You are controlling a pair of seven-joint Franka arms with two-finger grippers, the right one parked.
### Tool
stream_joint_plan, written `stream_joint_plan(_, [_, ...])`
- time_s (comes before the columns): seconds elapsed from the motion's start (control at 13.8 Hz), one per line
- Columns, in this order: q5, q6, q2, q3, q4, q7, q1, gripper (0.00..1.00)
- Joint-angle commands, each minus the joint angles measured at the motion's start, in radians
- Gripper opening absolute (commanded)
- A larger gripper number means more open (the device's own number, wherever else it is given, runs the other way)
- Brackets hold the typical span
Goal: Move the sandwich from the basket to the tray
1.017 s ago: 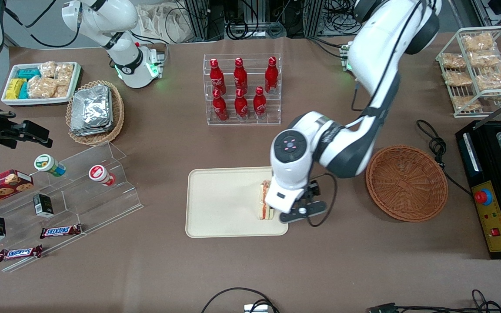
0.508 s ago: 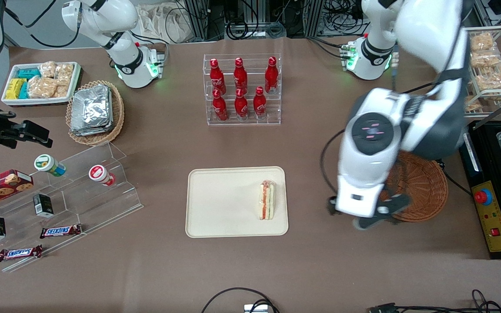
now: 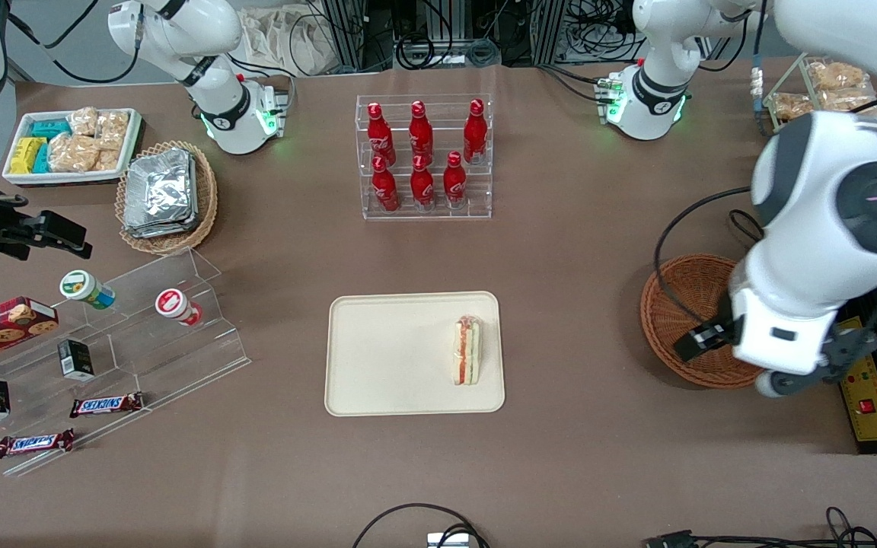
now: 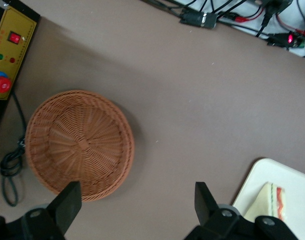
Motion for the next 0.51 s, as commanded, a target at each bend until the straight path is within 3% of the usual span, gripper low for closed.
stream_joint_plan(0.0, [-0.047, -0.028, -0.062, -0.01, -0.035, 0.085, 0.063, 1.0])
stream_joint_plan(0.29, [-0.073, -0.068, -0.077, -0.008, -0.049, 0.103, 0.081, 1.0])
stream_joint_plan(0.44, [-0.073, -0.048, -0.123, -0.002, -0.127, 0.137, 0.081, 1.0])
